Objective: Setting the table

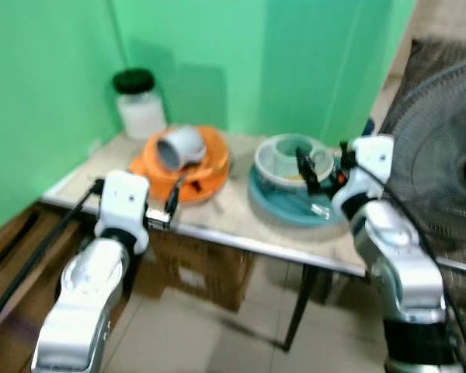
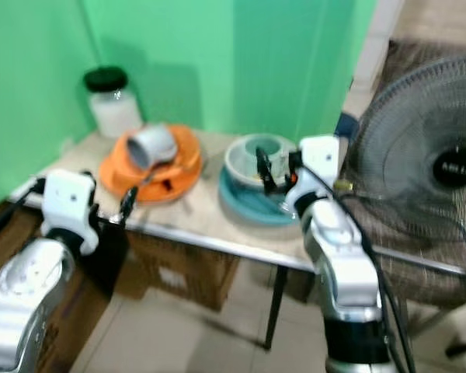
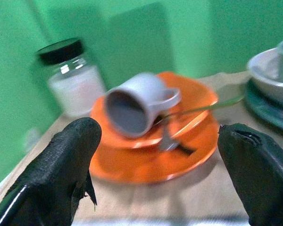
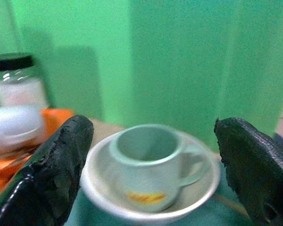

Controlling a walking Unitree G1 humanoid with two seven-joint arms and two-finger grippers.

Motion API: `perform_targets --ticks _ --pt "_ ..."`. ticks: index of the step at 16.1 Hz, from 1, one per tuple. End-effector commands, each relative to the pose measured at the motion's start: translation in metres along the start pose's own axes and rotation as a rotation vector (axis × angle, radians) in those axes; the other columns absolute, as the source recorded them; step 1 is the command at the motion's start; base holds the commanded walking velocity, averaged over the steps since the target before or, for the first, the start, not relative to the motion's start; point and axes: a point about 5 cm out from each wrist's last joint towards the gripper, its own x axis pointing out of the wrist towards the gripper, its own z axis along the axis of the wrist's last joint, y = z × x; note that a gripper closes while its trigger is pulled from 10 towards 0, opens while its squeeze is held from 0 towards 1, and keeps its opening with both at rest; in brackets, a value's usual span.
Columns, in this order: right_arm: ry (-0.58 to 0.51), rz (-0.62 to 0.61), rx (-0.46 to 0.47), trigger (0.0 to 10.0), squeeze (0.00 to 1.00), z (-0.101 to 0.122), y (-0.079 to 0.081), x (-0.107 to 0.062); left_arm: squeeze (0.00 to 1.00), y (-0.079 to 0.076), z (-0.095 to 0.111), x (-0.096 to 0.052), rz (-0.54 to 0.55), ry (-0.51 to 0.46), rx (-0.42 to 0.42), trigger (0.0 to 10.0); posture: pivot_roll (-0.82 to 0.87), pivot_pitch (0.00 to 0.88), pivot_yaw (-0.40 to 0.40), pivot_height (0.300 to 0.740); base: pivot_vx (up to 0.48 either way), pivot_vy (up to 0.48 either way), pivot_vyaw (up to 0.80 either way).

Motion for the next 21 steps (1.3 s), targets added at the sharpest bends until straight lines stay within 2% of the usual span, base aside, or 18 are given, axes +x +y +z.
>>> perform_targets --ticks 1,2,4,7,8,10,12,13,14,15,17,18,19,20,21 --pt "0.001 0.012 0.008 10.0 0.0 0.001 -0.007 0.0 0.0 -0.005 0.004 0.0 -0.02 -0.019 0.011 10.0 0.06 0.0 0.035 0.74 0.364 0.0 0.0" --pt "0.001 0.039 0.012 10.0 0.0 0.002 -0.006 0.002 0.0 -0.006 0.005 0.0 -0.031 -0.03 0.006 10.0 0.06 0.0 0.034 0.74 0.247 0.0 0.0" --pt "0.0 0.168 0.042 10.0 0.0 0.01 -0.008 0.011 0.0 -0.011 0.01 0.001 -0.112 -0.057 0.029 10.0 0.06 0.0 0.037 0.74 0.0 0.0 0.0" --pt "0.009 0.266 -0.035 10.0 0.02 0.019 -0.018 0.022 0.0 -0.019 0.014 0.002 -0.255 -0.058 0.058 10.0 0.05 0.0 0.042 0.74 0.0 0.0 0.0" --pt "0.012 0.301 -0.078 10.0 1.0 0.023 -0.025 0.028 0.0 -0.023 0.017 0.002 -0.319 -0.063 0.071 10.0 0.04 0.0 0.044 0.74 0.0 0.0 0.0" --pt "0.035 0.357 -0.154 10.0 1.0 0.029 -0.032 0.037 0.0 -0.027 0.02 0.002 -0.393 -0.075 0.102 10.0 0.04 0.0 0.045 0.74 0.0 0.0 0.0" --pt "0.136 0.461 -0.309 10.0 1.0 0.03 -0.036 0.043 0.0 -0.031 0.021 0.004 -0.464 -0.073 0.129 10.0 0.03 0.0 0.046 0.74 0.0 0.0 0.0" --pt "0.178 0.5 -0.354 10.0 1.0 0.028 -0.037 0.043 0.0 -0.033 0.021 0.004 -0.49 -0.071 0.146 10.0 0.03 0.0 0.045 0.74 0.0 0.0 0.0" --pt "0.193 0.516 -0.381 10.0 0.84 0.028 -0.037 0.043 0.0 -0.033 0.021 0.004 -0.506 -0.067 0.153 10.0 0.03 0.0 0.045 0.74 0.0 0.0 0.0" --pt "0.242 0.518 -0.464 10.0 0.0 0.028 -0.039 0.047 0.0 -0.036 0.02 0.004 -0.551 -0.053 0.17 10.0 0.03 0.0 0.043 0.74 0.0 0.0 0.0" --pt "0.305 0.51 -0.528 10.0 0.0 0.026 -0.039 0.05 0.0 -0.037 0.019 0.004 -0.577 -0.043 0.169 10.0 0.03 0.0 0.046 0.74 0.0 0.0 0.0" --pt "0.323 0.514 -0.546 9.3 0.0 0.025 -0.039 0.049 0.0 -0.038 0.019 0.003 -0.582 -0.041 0.171 10.0 0.03 0.0 0.046 0.74 0.0 0.0 0.0" --pt "0.37 0.517 -0.6 7.2 0.0 0.021 -0.041 0.047 0.0 -0.039 0.018 0.003 -0.591 -0.038 0.176 10.0 0.03 0.0 0.049 0.74 0.0 0.0 0.0" --pt "0.377 0.521 -0.603 4.8 0.0 0.02 -0.041 0.047 0.0 -0.039 0.018 0.003 -0.592 -0.037 0.178 10.0 0.02 0.0 0.05 0.74 0.0 0.0 0.0" --pt "0.395 0.521 -0.619 3.1 0.0 0.019 -0.041 0.046 0.0 -0.04 0.017 0.003 -0.599 -0.034 0.181 10.0 0.02 0.0 0.053 0.74 0.0 0.0 0.0"
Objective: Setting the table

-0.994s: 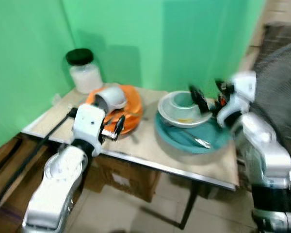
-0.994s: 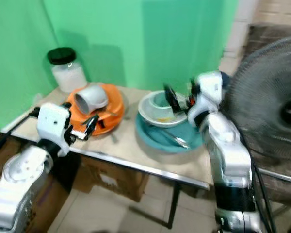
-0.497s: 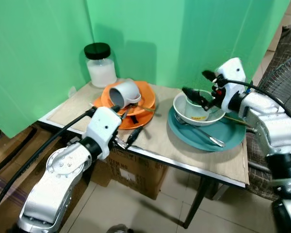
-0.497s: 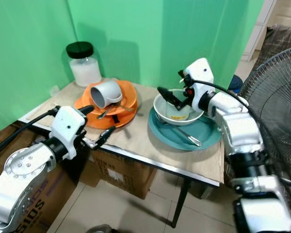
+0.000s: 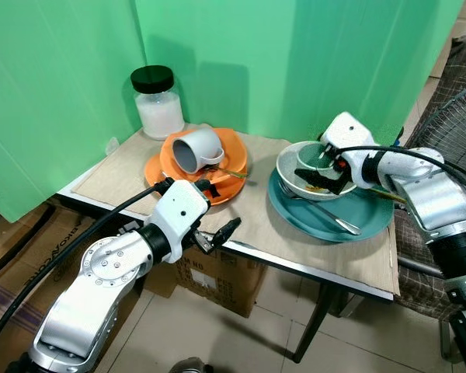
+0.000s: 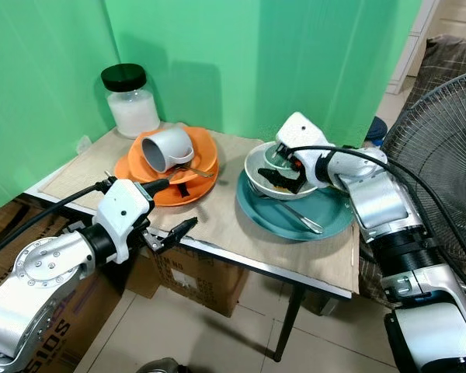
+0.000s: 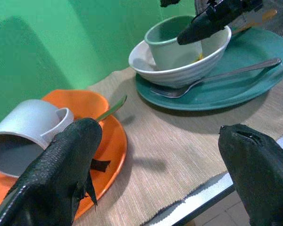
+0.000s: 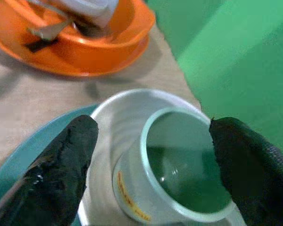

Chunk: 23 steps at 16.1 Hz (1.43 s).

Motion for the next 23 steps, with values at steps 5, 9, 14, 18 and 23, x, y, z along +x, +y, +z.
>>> perform_targets --ticks 5,9,14,18,23 --pt "0.123 -0.024 -0.097 0.0 0.0 -0.009 -0.003 -0.003 0.0 -0.001 0.0 0.005 -0.04 0.007 0.013 10.0 0.01 0.0 0.065 0.74 0.0 0.0 0.0" --pt "0.116 -0.04 -0.107 0.0 0.0 -0.009 -0.003 0.0 0.0 -0.005 0.003 0.007 -0.073 -0.01 0.002 10.0 0.0 0.0 0.07 0.74 0.0 0.0 0.0" --pt "0.124 -0.012 -0.167 0.0 0.0 -0.009 0.004 0.008 0.0 -0.006 0.002 0.01 -0.086 -0.012 -0.001 10.0 -0.01 0.0 0.073 0.74 0.0 0.0 0.0" --pt "0.142 -0.003 -0.202 0.0 0.0 -0.012 0.006 0.016 0.0 -0.007 0.0 0.011 -0.092 -0.003 0.004 10.0 -0.02 0.0 0.077 0.74 0.0 0.0 0.0" --pt "0.143 -0.016 -0.238 0.0 0.0 -0.006 0.004 0.023 0.0 -0.006 -0.001 0.009 -0.096 0.008 0.015 10.0 -0.01 0.0 0.073 0.74 0.0 0.0 0.0"
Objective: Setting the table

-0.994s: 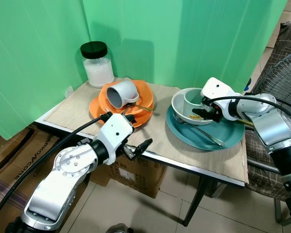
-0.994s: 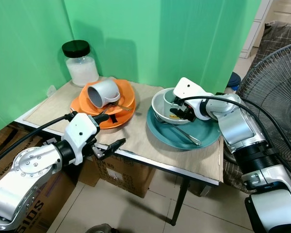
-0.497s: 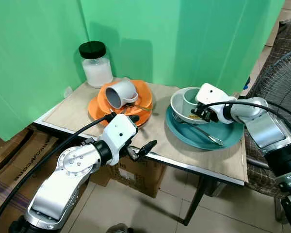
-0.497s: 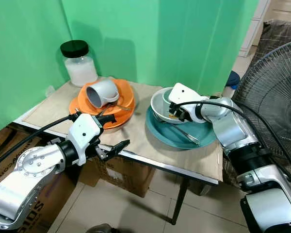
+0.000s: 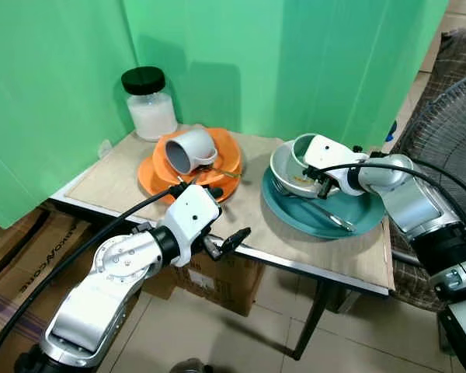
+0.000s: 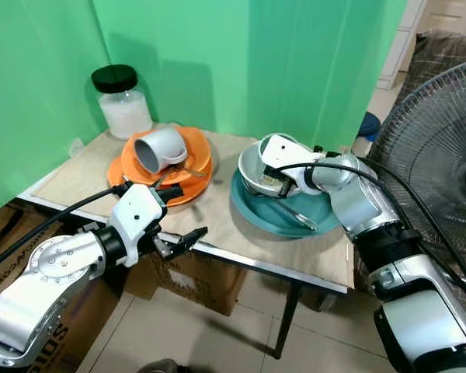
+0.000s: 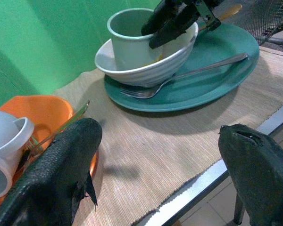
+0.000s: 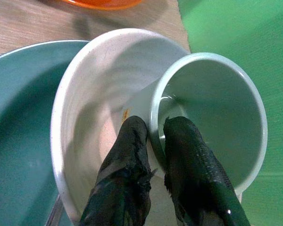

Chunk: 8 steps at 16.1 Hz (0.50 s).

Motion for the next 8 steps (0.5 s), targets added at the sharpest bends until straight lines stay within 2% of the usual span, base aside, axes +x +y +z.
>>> perform_targets --ticks 1,8 --pt "-0.01 -0.004 -0.025 0.0 0.0 0.0061 -0.0042 -0.0001 0.0 0.0017 0.001 -0.0008 -0.004 0.003 0.018 10.0 0.0 0.0 0.072 0.74 0.0 0.0 0.0" --pt "-0.041 -0.009 -0.039 0.0 0.0 0.0125 -0.0086 -0.0066 0.0 0.0037 0.0008 -0.0027 -0.004 0.01 0.032 10.0 0.0 0.0 0.074 0.74 0.0 0.0 0.0"
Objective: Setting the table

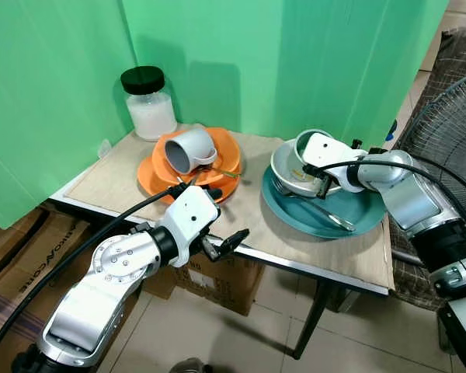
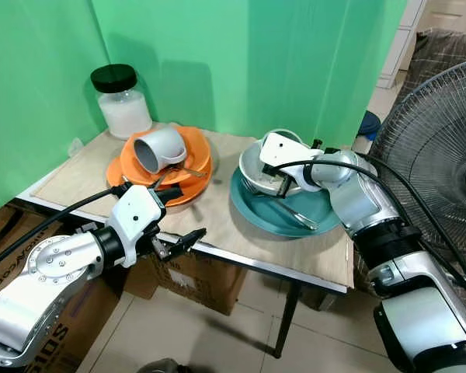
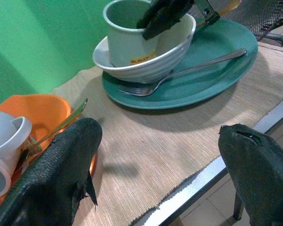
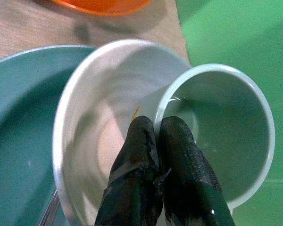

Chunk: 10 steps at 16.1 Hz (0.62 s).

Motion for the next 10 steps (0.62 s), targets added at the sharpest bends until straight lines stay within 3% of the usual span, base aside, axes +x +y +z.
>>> perform_targets --ticks 1,6,7,8,9,10 --pt "-0.035 -0.02 -0.003 0.0 0.0 0.007 -0.006 -0.006 0.0 0.003 0.002 -0.002 0.004 0.002 0.023 10.0 0.0 0.0 0.076 0.74 0.0 0.0 0.0" --pt "-0.211 -0.131 0.099 0.0 0.0 0.03 -0.025 -0.047 0.0 0.008 0.01 -0.004 0.04 -0.03 0.033 10.0 0.02 0.0 0.079 0.74 0.0 0.0 0.0" --pt "-0.318 -0.201 0.157 0.0 0.0 0.039 -0.029 -0.07 0.0 0.016 0.018 -0.007 0.134 -0.081 0.031 10.0 0.02 0.0 0.058 0.74 0.0 0.0 0.0" --pt "-0.408 -0.264 0.185 3.9 0.0 0.044 -0.026 -0.081 0.0 0.022 0.021 -0.007 0.227 -0.121 0.022 10.0 0.03 0.0 0.041 0.74 0.0 0.0 0.0" --pt "-0.543 -0.325 0.306 10.0 0.0 0.047 -0.012 -0.09 0.0 0.028 0.018 -0.008 0.366 -0.102 0.004 10.0 0.05 0.0 0.028 0.74 0.0 0.0 0.0" --pt "-0.532 -0.355 0.403 10.0 0.0 0.04 0.001 -0.091 0.0 0.029 0.017 -0.011 0.432 -0.099 -0.005 10.0 0.04 0.0 0.026 0.74 0.0 0.0 0.0"
